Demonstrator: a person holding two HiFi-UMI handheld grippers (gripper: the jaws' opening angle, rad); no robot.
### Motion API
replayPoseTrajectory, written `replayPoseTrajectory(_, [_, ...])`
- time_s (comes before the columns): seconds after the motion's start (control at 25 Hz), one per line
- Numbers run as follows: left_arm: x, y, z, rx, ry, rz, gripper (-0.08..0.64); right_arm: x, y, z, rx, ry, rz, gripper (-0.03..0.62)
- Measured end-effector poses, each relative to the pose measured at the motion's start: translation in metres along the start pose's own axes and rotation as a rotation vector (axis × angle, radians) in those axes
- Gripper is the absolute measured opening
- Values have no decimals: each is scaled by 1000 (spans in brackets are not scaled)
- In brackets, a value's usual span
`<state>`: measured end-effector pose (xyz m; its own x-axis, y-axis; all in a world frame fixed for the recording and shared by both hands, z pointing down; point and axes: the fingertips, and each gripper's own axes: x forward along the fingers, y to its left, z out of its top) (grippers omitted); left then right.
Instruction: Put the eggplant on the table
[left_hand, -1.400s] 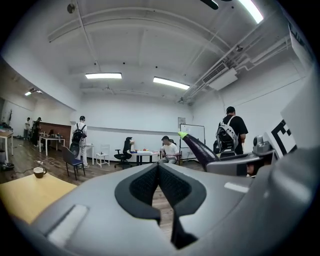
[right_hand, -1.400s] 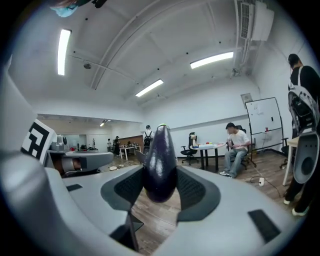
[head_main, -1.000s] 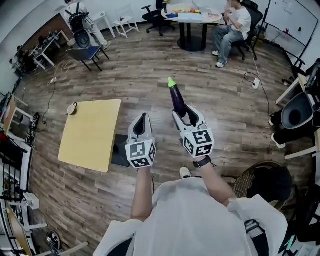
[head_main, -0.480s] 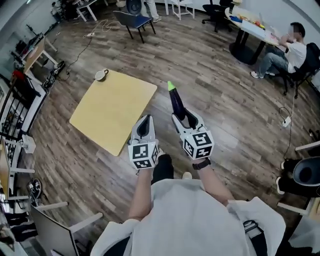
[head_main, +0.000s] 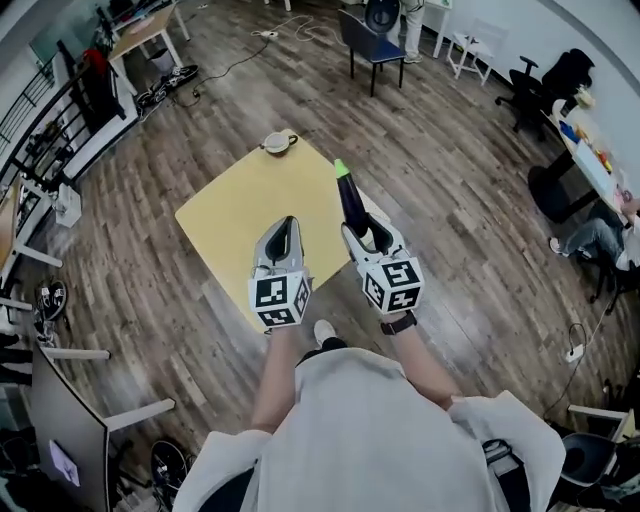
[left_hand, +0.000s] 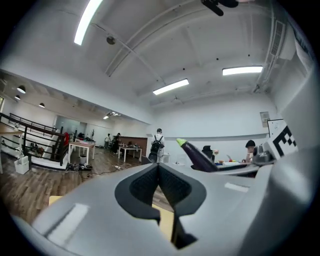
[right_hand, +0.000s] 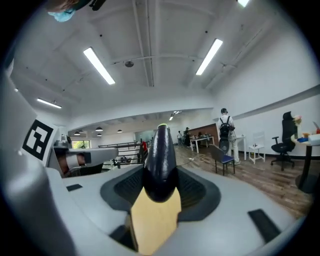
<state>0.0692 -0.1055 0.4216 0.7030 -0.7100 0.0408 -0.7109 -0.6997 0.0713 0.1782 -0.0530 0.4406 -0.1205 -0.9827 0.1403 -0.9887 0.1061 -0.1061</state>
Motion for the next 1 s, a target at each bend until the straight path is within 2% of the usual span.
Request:
replayPoseTrajectory(0.08, [7,31,5,-4,-20,43,10,37,12,-1,-9,15,50,206])
replayPoseTrajectory(0.32, [21,109,-4,-33,14,143,10,111,50,2,-25,35,166,206])
replayPoseTrajectory(0.56, [37,143,-16,-35,30,222,9,153,53,-13,-42,87,233,206])
replayPoseTrajectory(0.72, [52,168,-27,-73,53,269,9,194,56,-18,-68,116,291,206])
replayPoseTrajectory(1.0, [81,202,-26,-71,74,336,10,260,55,-36,-122,198,372,206])
